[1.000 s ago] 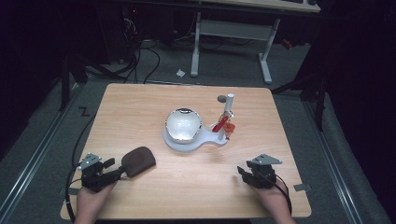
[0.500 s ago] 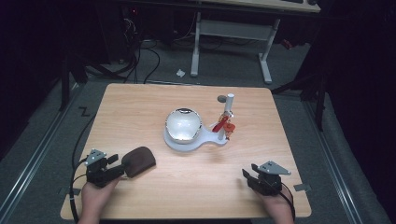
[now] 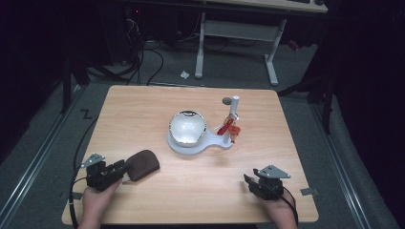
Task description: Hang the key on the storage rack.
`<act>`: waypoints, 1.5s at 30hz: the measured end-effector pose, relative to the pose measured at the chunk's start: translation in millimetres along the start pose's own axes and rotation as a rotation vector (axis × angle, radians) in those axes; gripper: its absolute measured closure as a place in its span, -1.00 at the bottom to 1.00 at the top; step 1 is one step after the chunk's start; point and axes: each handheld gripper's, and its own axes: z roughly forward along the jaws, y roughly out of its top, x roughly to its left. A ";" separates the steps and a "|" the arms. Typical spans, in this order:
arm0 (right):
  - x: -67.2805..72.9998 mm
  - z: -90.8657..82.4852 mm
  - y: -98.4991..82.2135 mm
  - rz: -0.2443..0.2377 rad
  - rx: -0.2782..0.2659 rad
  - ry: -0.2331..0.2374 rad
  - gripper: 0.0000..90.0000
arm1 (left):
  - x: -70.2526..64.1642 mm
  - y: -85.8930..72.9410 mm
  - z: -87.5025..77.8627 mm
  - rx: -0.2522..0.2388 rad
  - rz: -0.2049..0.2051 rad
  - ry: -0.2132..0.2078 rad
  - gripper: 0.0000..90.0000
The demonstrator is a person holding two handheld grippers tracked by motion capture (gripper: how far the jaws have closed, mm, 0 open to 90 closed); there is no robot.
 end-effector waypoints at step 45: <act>-4.1 -6.6 0.0 0.017 -0.027 -0.007 0.23 | -36.3 -1.6 -26.8 -0.188 0.160 0.064 0.94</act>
